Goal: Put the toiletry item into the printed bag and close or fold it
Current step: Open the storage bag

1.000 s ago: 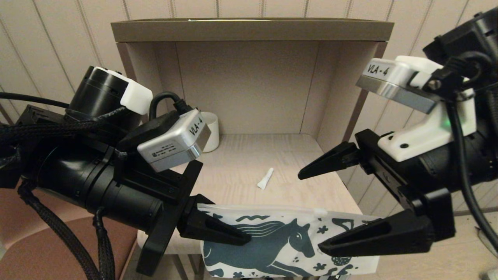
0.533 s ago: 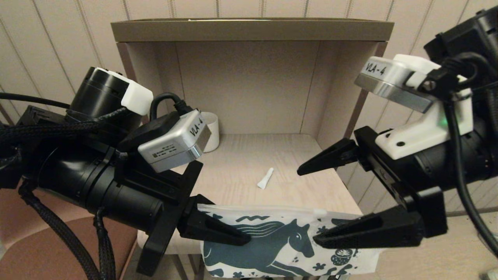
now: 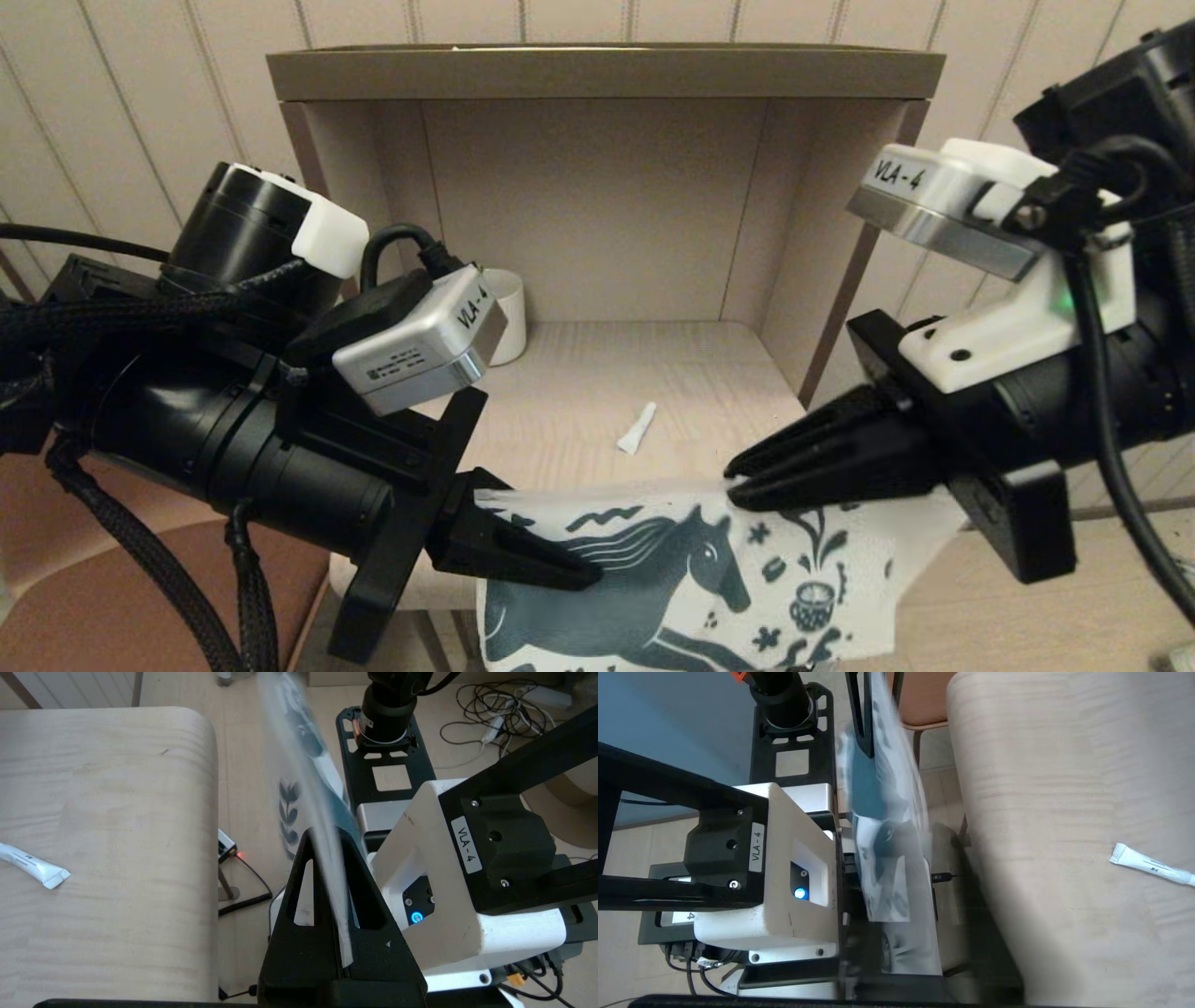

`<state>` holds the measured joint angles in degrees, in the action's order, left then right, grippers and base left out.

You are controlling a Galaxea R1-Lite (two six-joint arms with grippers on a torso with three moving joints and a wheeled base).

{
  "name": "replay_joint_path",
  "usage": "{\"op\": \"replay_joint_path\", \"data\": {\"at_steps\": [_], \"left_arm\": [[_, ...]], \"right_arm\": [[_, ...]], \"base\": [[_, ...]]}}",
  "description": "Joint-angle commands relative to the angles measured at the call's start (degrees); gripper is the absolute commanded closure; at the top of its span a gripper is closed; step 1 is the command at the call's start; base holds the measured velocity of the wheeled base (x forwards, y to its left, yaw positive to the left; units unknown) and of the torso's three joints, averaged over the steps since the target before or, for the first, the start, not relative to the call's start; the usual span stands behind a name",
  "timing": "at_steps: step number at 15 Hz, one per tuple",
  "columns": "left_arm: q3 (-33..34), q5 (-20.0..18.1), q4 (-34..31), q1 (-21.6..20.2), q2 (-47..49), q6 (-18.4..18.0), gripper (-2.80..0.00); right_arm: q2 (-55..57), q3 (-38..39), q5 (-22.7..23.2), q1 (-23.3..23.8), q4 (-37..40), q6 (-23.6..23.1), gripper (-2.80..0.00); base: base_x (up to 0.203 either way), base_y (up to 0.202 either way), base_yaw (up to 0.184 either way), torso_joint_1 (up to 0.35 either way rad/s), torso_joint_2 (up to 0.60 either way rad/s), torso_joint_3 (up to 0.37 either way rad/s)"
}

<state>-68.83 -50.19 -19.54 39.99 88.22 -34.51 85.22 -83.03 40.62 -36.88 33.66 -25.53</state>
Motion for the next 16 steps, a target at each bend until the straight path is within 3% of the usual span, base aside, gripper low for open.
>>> {"op": "replay_joint_path", "data": {"at_steps": [1, 16], "left_arm": [[0.04, -0.26, -0.15, 0.01, 0.11, -0.21, 0.0], [0.1, -0.35, -0.06, 0.01, 0.46, -0.29, 0.0]], "right_arm": [[-0.06, 0.06, 0.25, -0.21, 0.09, -0.14, 0.0], [-3.32, 3.93, 0.25, 0.75, 0.09, -0.14, 0.0]], "base": [[0.0, 0.0, 0.0, 0.0, 0.0, 0.0], [0.0, 0.0, 0.0, 0.0, 0.0, 0.0]]}}
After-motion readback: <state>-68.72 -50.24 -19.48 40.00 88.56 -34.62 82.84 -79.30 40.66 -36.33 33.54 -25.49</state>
